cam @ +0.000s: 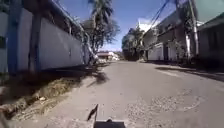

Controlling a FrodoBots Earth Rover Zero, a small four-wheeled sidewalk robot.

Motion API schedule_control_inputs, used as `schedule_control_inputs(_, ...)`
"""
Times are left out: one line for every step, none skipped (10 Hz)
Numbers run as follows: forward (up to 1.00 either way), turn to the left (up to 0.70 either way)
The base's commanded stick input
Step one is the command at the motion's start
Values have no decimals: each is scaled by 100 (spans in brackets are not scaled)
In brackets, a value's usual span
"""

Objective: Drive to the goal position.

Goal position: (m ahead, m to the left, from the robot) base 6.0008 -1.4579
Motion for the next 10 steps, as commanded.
schedule_control_inputs(70,-3)
schedule_control_inputs(70,-3)
schedule_control_inputs(70,-3)
schedule_control_inputs(70,-3)
schedule_control_inputs(70,-3)
schedule_control_inputs(70,-3)
schedule_control_inputs(70,-3)
schedule_control_inputs(70,-3)
schedule_control_inputs(70,-3)
schedule_control_inputs(70,-3)
